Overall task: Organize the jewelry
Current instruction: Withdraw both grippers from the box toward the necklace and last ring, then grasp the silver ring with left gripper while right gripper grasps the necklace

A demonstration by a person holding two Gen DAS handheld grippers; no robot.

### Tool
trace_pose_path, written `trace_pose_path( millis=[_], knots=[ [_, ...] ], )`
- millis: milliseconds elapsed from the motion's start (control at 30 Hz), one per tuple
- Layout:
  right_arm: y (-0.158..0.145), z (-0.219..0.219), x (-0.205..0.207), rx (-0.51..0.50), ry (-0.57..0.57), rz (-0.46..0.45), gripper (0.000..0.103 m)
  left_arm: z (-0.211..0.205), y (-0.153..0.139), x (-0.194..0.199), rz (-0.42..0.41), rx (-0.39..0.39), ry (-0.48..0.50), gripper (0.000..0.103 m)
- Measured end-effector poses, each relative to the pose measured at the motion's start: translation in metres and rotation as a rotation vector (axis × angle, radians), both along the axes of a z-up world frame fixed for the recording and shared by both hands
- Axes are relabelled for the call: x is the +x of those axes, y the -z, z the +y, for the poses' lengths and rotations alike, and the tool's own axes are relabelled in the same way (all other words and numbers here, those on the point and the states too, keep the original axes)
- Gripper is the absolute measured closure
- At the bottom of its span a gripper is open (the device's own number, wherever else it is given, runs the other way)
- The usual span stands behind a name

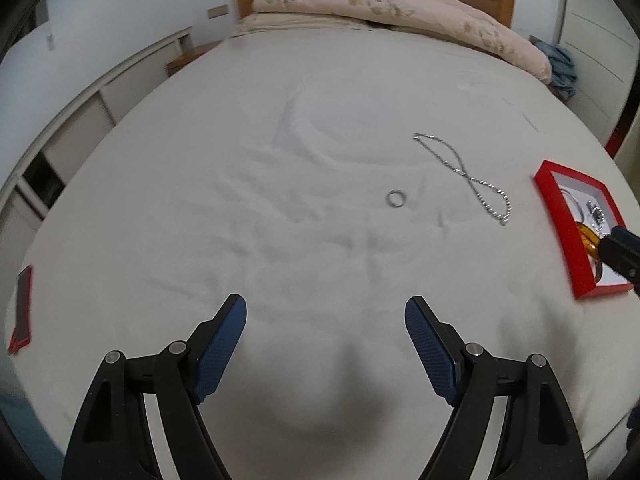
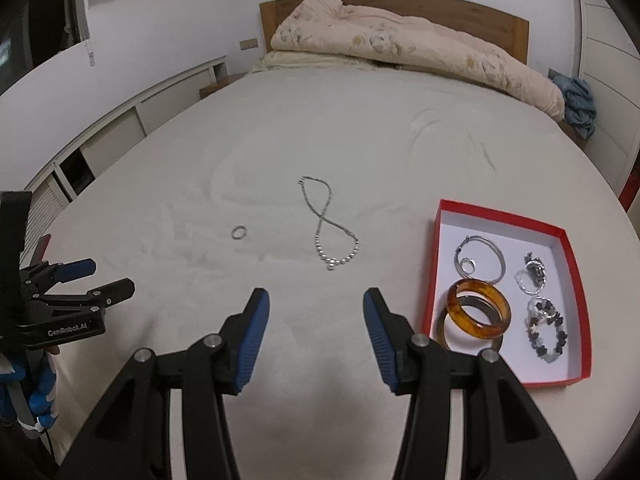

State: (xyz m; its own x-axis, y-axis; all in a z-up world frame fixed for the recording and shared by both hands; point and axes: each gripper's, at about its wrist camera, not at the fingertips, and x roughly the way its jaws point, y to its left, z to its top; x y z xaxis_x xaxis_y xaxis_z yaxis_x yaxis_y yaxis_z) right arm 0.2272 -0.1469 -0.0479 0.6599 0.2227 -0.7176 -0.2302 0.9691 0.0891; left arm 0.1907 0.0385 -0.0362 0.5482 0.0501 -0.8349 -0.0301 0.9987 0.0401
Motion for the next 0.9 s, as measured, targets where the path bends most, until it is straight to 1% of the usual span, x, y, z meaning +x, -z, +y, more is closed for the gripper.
trace_pose_path(
  millis=[100, 167, 267, 367, 533, 733, 900],
  knots=[
    [0.009, -0.006, 0.014, -0.003, 0.011, 0.017, 0.056, -0.008, 0.005, 0.014, -0.001, -0.017, 0.024, 0.023],
    [0.014, -0.008, 0.022, -0.002, 0.014, 0.027, 0.056, -0.014, 0.009, 0.025, -0.002, -0.030, 0.043, 0.026],
    [0.020, -0.012, 0.036, 0.003, 0.019, 0.040, 0.056, -0.019, 0.016, 0.040, 0.007, -0.047, 0.058, 0.036],
    [0.025, -0.012, 0.047, 0.006, 0.019, 0.048, 0.056, -0.021, 0.024, 0.057, 0.016, -0.078, 0.069, 0.042],
    [0.034, -0.010, 0.069, 0.020, 0.016, 0.065, 0.056, -0.025, 0.033, 0.082, 0.018, -0.111, 0.091, 0.046],
    [0.045, 0.004, 0.093, 0.020, -0.009, 0.092, 0.056, -0.028, 0.044, 0.106, 0.027, -0.104, 0.103, 0.048],
    [0.054, 0.011, 0.114, 0.024, -0.020, 0.110, 0.056, -0.030, 0.056, 0.115, 0.051, -0.102, 0.113, 0.055]
  ],
)
